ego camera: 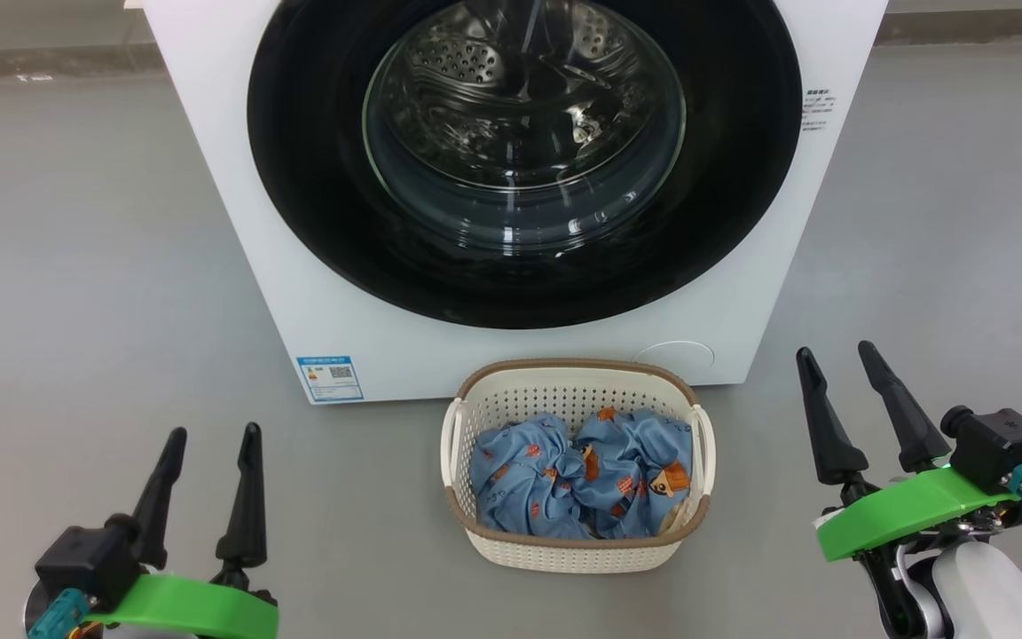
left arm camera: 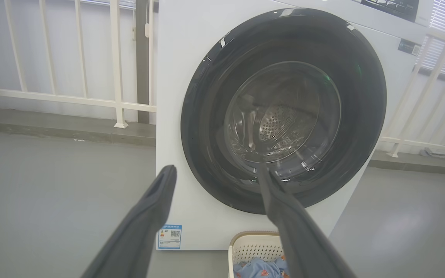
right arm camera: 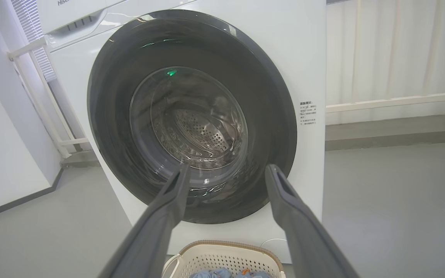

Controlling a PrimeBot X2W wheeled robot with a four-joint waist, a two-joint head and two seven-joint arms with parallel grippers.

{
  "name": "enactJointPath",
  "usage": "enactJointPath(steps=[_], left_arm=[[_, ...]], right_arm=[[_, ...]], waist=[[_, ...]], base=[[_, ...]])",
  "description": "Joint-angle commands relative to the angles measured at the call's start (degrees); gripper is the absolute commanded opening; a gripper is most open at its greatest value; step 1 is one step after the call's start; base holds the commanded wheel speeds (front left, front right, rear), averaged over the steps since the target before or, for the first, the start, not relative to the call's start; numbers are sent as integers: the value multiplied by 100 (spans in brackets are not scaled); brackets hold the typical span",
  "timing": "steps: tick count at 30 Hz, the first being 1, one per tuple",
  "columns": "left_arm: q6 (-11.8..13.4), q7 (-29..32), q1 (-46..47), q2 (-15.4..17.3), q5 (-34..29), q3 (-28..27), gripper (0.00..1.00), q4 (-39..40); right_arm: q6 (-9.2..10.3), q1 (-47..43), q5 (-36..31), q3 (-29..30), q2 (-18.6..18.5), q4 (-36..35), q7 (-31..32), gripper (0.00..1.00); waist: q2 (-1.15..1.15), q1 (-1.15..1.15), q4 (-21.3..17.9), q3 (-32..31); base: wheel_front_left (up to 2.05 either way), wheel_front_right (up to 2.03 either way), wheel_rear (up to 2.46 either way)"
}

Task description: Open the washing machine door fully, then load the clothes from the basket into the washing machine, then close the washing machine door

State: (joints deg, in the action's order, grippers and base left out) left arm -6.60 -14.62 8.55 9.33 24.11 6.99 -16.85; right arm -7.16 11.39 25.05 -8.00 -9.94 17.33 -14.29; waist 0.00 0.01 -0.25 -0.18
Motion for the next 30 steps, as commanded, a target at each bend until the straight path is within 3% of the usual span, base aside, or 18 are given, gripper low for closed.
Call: enactJointPath(steps=[1, 21, 30], left_arm=[[-39, -38, 290, 99, -52, -202, 100, 117], [-26, -38, 279, 131, -136, -234, 100, 54], [-21, -38, 263, 115, -183, -257, 100, 78]], right_arm=[[-33, 194, -35, -149, -81, -107, -71, 100], [-33, 252, 34, -206, -205, -41, -71, 100], [-33, 242, 41, -196, -202, -43, -71, 100]], waist=[[0, 0, -6, -5], [0, 0, -39, -2], [0, 0, -28, 0]], base=[[0, 0, 0], [1, 1, -1], [49, 49, -98]])
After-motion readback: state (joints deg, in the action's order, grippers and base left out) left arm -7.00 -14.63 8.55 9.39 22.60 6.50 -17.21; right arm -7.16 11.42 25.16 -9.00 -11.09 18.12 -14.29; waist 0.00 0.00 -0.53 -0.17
